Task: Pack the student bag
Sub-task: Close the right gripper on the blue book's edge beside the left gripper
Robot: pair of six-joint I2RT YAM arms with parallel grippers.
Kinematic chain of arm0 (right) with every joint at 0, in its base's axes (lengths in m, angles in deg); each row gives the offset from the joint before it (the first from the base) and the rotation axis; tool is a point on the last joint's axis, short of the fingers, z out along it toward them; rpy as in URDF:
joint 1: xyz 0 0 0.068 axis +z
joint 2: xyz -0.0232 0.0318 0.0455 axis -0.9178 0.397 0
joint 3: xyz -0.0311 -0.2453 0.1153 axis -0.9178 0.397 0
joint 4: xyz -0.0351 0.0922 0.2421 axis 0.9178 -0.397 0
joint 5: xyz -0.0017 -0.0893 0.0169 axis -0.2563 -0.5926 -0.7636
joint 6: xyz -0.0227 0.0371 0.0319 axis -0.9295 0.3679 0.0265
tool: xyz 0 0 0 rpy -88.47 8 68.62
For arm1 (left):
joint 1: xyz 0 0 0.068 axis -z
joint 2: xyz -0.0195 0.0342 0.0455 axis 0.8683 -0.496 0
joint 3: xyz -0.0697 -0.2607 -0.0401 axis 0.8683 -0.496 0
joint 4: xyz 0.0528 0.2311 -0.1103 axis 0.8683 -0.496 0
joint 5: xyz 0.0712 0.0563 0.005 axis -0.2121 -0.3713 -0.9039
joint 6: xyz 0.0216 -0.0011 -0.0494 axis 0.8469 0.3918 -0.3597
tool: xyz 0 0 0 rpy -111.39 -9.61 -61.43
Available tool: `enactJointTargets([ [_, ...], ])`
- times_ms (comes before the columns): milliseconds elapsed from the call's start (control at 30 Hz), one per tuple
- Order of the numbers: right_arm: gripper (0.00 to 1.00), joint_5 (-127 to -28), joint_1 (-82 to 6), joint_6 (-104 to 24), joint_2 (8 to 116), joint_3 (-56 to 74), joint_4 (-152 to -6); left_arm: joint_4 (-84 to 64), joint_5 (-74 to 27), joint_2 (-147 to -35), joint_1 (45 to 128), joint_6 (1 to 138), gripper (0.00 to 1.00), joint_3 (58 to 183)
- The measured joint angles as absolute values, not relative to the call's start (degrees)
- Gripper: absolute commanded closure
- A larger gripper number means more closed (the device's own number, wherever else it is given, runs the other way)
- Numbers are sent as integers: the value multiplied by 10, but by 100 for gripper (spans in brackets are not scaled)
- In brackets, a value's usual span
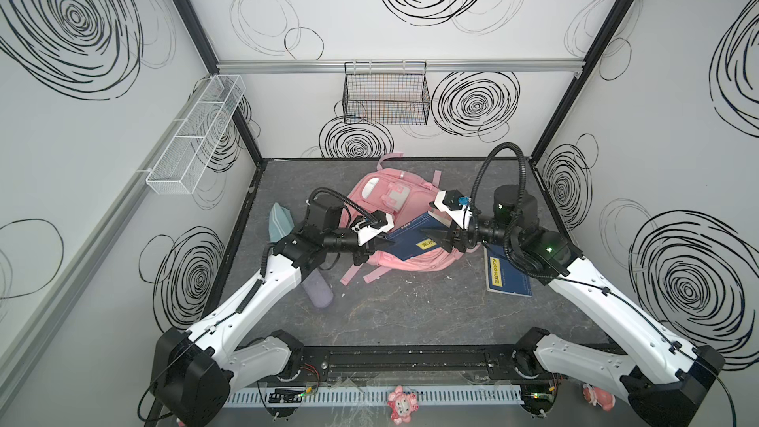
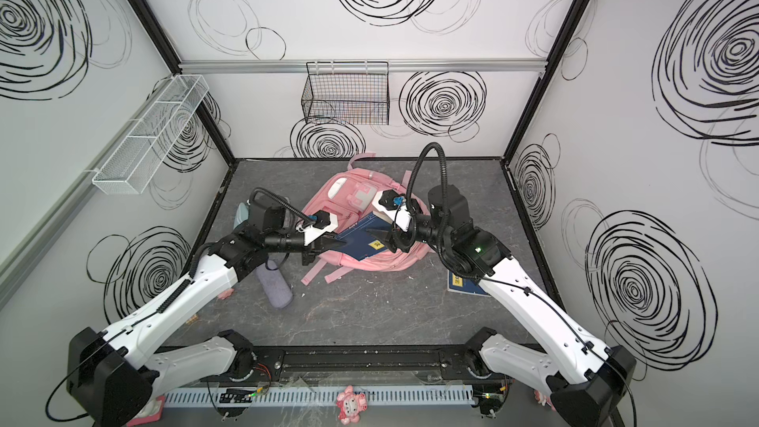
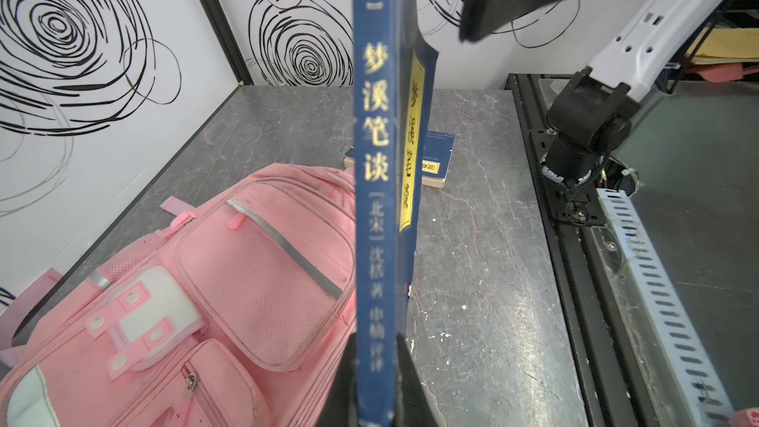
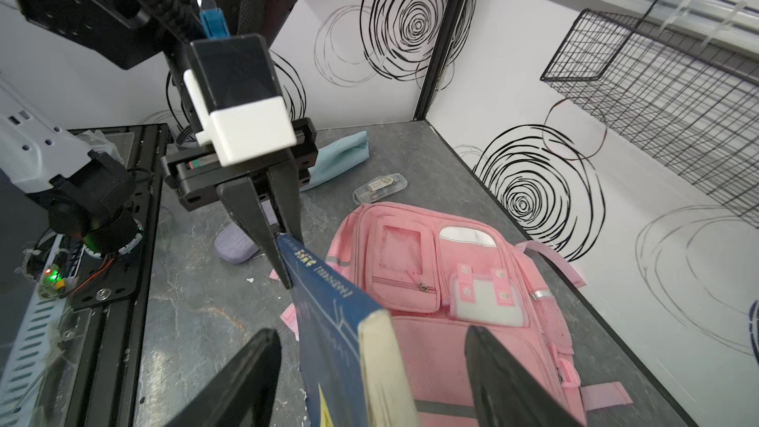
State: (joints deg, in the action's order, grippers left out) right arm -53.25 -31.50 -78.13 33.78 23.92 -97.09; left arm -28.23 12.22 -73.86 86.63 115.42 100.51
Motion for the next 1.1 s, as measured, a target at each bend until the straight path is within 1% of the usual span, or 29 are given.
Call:
enactJointTargets([
  [133, 21, -499, -315, -788, 337, 239, -982, -283, 137, -739, 866, 1157, 100, 1005],
  [200, 24, -476, -315, -792, 340, 238, -994, -287, 142, -739, 866, 1159, 100, 1006],
  [400, 39, -436, -313, -807, 380, 204, -1050, -298, 162, -730, 866, 1168, 100, 1006],
  [600, 54, -415, -309, -811, 379, 199, -1069, -308, 171, -726, 868, 1173, 100, 1006],
  [667, 60, -411, -308, -813, 377, 199, -1070, -310, 171, -724, 870, 1175, 100, 1006],
  [767, 74, -408, -307, -814, 376, 194, -1075, -311, 171, -720, 872, 1178, 100, 1006],
  [800, 78, -408, -307, -815, 376, 192, -1077, -311, 172, -718, 872, 1179, 100, 1006],
  [1100, 92, -409, -306, -815, 374, 189, -1084, -313, 171, -716, 875, 1182, 100, 1006],
])
